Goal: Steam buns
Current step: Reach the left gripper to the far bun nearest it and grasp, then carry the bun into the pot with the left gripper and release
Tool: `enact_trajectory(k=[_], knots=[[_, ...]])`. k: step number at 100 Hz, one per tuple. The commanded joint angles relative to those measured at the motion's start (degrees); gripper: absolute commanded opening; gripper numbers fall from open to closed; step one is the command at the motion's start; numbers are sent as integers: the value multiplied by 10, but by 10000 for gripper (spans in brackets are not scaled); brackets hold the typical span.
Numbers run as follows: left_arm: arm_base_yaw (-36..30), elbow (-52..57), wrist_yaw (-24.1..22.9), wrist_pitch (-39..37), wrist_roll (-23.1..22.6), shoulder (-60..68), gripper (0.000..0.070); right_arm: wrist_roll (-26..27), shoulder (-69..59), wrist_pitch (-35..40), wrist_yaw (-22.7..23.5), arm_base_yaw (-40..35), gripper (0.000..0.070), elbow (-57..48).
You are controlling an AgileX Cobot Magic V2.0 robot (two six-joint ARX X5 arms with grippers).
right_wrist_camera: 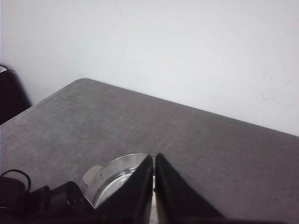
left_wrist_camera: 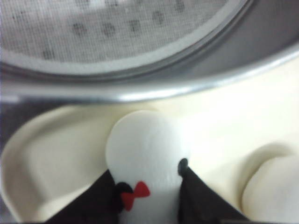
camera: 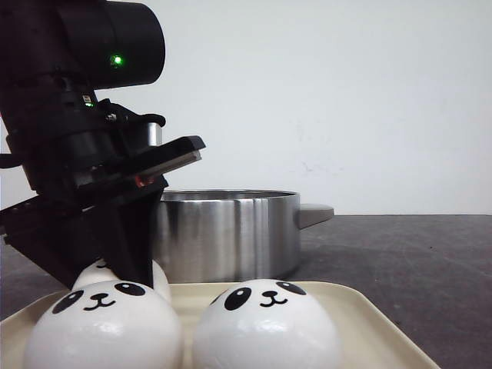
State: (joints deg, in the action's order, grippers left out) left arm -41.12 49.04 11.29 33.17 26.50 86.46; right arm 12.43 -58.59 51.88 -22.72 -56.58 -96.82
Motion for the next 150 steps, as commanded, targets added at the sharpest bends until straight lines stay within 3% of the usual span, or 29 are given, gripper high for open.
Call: enact_trajectory(k=[1, 17, 28, 36, 56, 78, 94, 117, 140, 145, 150], knots=[[-7, 18, 17, 11, -5, -2, 10, 6, -5, -4, -3, -7, 0, -8], [-18, 69, 86, 33, -5, -56, 10, 6, -5, -4, -3, -7, 0, -8], [-27, 125, 96, 62, -16, -91, 10, 6, -5, -4, -3, -7, 0, -8], [-28, 172, 80, 76, -26, -98, 11, 6, -5, -4, -10, -7, 0, -8], [1, 283, -12, 94, -91, -67, 11, 6, -6, -4, -14, -7, 0, -8], [70, 361, -38, 137, -153, 30, 11, 5, -9, -2, -14, -7, 0, -7], [110, 368, -80, 125, -158, 101, 11, 4, -9, 17, -16, -7, 0, -6], [143, 368, -85, 87, -158, 186, 13, 4, -9, 56, -60, -7, 0, -6], [151, 368, -85, 45, -157, 229, 30, 7, -9, 65, -65, -7, 0, -6], [152, 368, -86, 41, -157, 232, 49, 7, -9, 67, -64, -7, 0, -6], [154, 368, -86, 38, -156, 234, 112, 10, -9, 69, -64, -7, 0, -6]])
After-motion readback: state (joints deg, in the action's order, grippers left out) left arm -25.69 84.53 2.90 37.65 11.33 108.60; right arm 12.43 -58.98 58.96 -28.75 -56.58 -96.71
